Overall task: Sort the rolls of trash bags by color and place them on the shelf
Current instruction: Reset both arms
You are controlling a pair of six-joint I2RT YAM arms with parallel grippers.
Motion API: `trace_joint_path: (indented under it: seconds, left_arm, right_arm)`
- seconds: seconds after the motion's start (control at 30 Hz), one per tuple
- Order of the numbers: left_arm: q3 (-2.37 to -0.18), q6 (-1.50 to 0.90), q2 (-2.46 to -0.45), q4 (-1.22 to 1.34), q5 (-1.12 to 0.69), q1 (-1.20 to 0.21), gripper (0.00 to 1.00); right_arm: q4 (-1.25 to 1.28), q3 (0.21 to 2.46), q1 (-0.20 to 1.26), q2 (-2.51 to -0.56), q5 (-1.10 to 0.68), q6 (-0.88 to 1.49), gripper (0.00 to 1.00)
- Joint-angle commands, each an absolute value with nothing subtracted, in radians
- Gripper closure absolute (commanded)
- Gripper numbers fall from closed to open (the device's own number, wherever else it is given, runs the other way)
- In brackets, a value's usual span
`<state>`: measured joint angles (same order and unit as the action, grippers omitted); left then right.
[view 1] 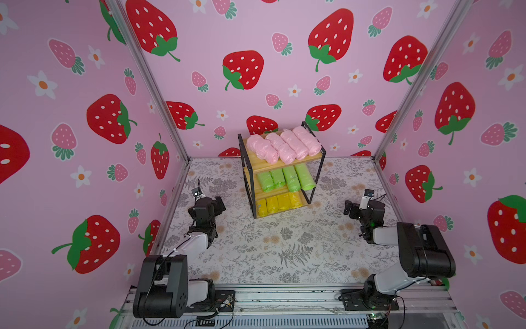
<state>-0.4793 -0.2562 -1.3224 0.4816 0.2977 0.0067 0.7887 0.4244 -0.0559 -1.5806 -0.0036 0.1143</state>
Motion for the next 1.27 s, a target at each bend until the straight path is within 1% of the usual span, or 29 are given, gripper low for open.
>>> trace_joint_path:
  seconds: [0.0, 0.1, 0.23, 0.27, 0.3, 0.4, 0.5, 0.57, 0.6, 0.63, 1.23]
  left_arm:
    - [-0.563, -0.195, -1.362, 0.528, 0.239, 0.012, 0.0]
    - [-0.543, -0.158, -1.342, 0.52, 0.189, 0.011, 0.0]
    - [-0.456, -0.135, -1.29, 0.563, 0.271, -0.002, 0.0]
    - [-0.44, -0.125, -1.308, 0.59, 0.321, -0.019, 0.0]
    - [-0.44, -0.106, -1.338, 0.605, 0.332, -0.033, 0.0]
    - [-0.464, -0.055, -1.446, 0.661, 0.307, -0.066, 0.0]
    - [-0.406, -0.027, -1.57, 0.91, 0.287, -0.067, 0.0]
    - [-0.444, -0.06, -1.542, 0.775, 0.197, -0.026, 0.0]
    - [-0.439, -0.068, -1.56, 0.819, 0.181, -0.012, 0.0]
    - [-0.444, -0.066, -1.548, 0.784, 0.175, -0.012, 0.0]
    - [-0.44, -0.057, -1.545, 0.793, 0.207, -0.029, 0.0]
  right_arm:
    - [0.795, 0.449, -0.045, -1.572, -0.006, 0.09, 0.01]
    - [0.797, 0.449, -0.045, -1.571, -0.006, 0.089, 0.01]
    - [0.798, 0.449, -0.046, -1.573, -0.008, 0.09, 0.01]
    - [0.798, 0.449, -0.046, -1.572, -0.008, 0.091, 0.01]
    - [0.799, 0.449, -0.047, -1.574, -0.009, 0.091, 0.01]
    - [0.798, 0.448, -0.047, -1.571, -0.01, 0.091, 0.01]
    - [0.799, 0.449, -0.048, -1.572, -0.012, 0.091, 0.01]
    - [0.799, 0.449, -0.048, -1.573, -0.012, 0.091, 0.01]
    - [0.797, 0.449, -0.048, -1.572, -0.012, 0.091, 0.01]
    - [0.799, 0.449, -0.047, -1.573, -0.011, 0.091, 0.01]
    - [0.793, 0.452, -0.046, -1.572, -0.016, 0.087, 0.01]
